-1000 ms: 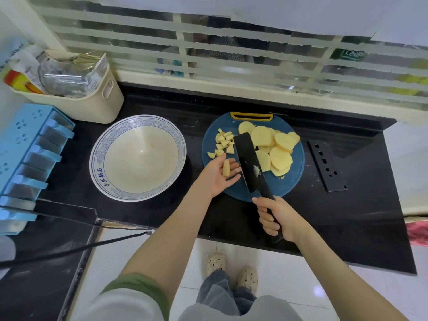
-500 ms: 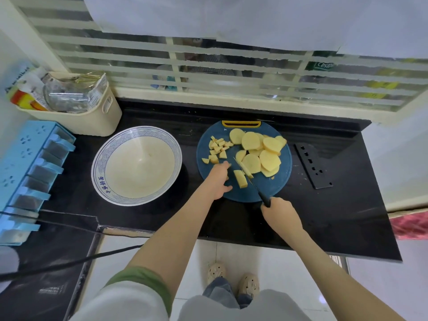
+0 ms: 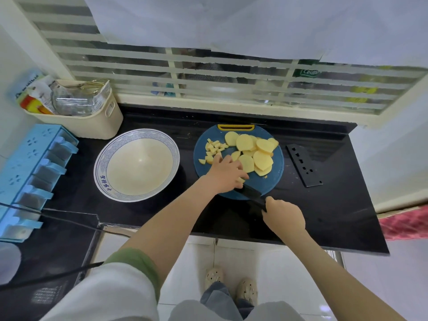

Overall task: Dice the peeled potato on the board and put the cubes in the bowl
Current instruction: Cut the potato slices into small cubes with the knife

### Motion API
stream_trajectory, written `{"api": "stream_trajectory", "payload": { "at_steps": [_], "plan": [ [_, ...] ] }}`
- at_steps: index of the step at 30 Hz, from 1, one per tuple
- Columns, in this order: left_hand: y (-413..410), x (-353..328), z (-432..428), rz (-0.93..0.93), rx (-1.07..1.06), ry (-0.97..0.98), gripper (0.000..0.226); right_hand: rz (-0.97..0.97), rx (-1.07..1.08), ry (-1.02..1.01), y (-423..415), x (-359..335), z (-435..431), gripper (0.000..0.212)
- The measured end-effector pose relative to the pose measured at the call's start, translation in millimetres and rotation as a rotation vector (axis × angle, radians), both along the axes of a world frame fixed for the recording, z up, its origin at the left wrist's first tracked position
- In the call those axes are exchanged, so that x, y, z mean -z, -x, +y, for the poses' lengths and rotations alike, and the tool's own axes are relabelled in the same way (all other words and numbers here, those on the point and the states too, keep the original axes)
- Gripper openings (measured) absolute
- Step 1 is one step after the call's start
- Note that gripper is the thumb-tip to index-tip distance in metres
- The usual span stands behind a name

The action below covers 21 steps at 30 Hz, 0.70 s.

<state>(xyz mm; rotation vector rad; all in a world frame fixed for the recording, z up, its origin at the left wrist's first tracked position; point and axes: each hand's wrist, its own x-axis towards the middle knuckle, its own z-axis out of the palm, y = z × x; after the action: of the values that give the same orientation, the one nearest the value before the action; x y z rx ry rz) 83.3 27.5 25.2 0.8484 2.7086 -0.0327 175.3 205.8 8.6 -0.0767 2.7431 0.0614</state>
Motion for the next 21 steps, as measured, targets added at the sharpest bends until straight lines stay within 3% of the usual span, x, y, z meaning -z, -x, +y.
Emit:
{"api": "stream_trajectory", "payload": {
  "at_steps": [9, 15, 21],
  "plan": [
    [6, 34, 7, 0.091, 0.011, 0.150, 0.038, -0.058, -0.121, -0.057, 0, 8, 11, 0.021],
    [15, 53, 6, 0.110, -0.220, 0.098, 0.039, -0.068, -0.176, -0.067, 3, 17, 15, 0.020],
    [21, 47, -9, -0.031, -0.576, -0.165, 0.033, -0.104, -0.103, -0.007, 3, 12, 30, 0.018]
  ]
}}
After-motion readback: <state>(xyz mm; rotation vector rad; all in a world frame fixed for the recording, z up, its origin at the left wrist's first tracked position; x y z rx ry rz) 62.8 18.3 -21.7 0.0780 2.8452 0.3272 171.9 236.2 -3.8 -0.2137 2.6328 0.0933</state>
